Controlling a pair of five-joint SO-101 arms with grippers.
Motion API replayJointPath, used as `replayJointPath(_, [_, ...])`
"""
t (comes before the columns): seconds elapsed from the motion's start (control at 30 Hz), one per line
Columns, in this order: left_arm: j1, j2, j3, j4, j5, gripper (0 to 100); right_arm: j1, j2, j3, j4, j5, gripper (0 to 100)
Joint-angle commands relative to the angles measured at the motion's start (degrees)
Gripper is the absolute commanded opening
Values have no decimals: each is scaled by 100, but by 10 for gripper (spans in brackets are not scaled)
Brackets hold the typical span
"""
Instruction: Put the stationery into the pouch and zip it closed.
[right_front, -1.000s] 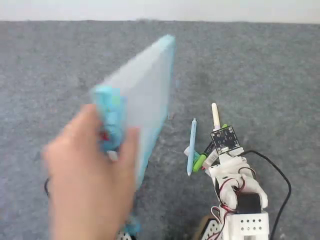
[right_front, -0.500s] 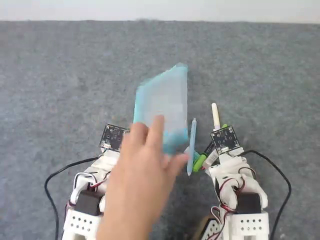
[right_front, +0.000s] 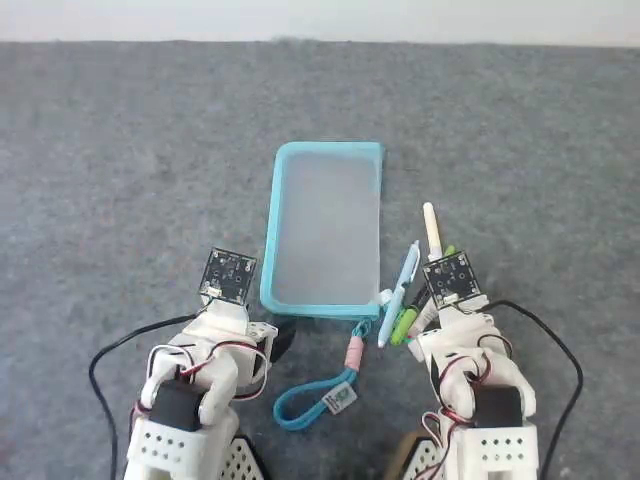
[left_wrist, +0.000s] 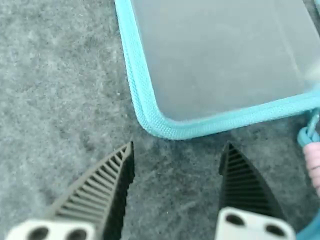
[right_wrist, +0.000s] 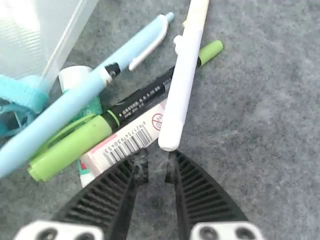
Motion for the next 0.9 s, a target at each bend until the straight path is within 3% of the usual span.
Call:
replayJointPath(0.0, [18, -79, -40, 26, 35, 265, -57, -84, 105, 57, -26, 84])
replayJointPath(0.87, [70, -79, -40, 26, 35, 265, -31, -84, 105, -4, -18, 87])
